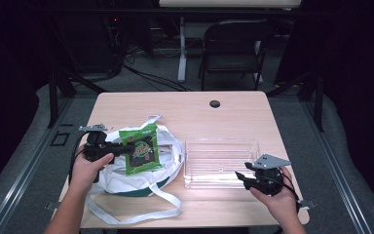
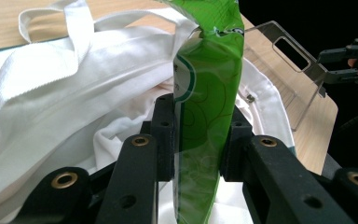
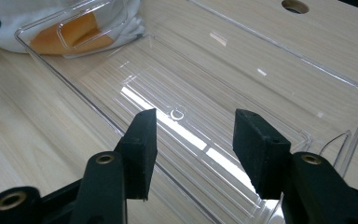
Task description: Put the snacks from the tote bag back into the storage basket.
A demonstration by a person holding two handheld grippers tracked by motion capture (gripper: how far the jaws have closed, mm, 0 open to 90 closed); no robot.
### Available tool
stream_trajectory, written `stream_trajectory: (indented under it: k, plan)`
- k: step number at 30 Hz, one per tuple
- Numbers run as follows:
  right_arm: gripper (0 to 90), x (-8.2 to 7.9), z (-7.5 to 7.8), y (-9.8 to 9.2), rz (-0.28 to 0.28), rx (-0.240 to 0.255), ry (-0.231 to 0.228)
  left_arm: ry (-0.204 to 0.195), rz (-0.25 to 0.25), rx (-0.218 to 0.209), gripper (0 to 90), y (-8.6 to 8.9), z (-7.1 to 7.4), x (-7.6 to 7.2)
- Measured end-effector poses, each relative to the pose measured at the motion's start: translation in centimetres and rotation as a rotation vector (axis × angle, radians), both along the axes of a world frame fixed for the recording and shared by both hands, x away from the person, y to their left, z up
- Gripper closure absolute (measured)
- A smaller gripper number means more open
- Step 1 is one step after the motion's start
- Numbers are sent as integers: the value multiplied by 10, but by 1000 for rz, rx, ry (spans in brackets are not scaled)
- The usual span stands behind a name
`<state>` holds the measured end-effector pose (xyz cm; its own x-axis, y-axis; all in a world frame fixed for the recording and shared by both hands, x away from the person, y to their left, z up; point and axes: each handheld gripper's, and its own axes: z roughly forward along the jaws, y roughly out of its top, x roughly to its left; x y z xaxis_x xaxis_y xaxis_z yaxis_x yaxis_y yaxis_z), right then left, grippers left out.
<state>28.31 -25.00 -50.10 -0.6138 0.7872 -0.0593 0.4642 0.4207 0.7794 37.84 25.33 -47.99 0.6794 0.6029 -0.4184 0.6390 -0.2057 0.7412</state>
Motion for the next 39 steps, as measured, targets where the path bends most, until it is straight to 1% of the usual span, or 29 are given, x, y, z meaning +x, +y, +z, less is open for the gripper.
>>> stream_trajectory:
  k: [6,8,11,14,16,18,20,21,22,23,25,27,28,29,34,37,39]
  plan:
    - [518,-1,1,1,3,-5,-10,-20,-2,1,725,-3,5,-3]
    - [512,-1,1,1,11,-13,-2,-24,-2,2,725,-3,6,-3]
    - [512,-1,0,2,9,-17,5,-39,-5,-5,725,-4,9,-5]
    - [520,-1,0,3,15,-17,10,-45,-7,-5,725,-5,11,-6]
    - [517,-2,1,3,20,-24,5,-47,-8,-5,725,-6,11,-7]
    - [516,-2,2,4,27,-22,-1,-55,-11,-14,725,-7,14,-8]
    - [515,-2,4,5,35,-35,-6,-61,-15,-13,725,-8,17,-9]
    - [517,-3,5,6,34,-45,-6,-63,-15,-21,725,-8,18,-10]
    - [517,-3,5,6,34,-45,-6,-63,-15,-21,725,-8,18,-10]
    - [535,-4,8,8,42,-40,4,-73,-22,-24,725,-9,21,-12]
    - [555,-4,11,10,51,-23,19,-79,-26,-31,725,-10,24,-13]
    - [557,-2,14,12,67,-32,24,-86,-32,-38,725,-10,26,-15]
    - [562,-2,15,13,66,-38,17,-87,-35,-39,725,-11,27,-16]
    - [564,-1,17,14,67,-39,19,-90,-38,-43,725,-11,28,-17]
    - [587,3,22,16,83,-27,29,-100,-53,-55,725,-13,33,-19]
    - [602,6,26,20,106,-49,38,-104,-66,-74,725,-16,37,-23]
    - [612,8,27,21,121,-50,48,-110,-74,-74,725,-18,39,-25]
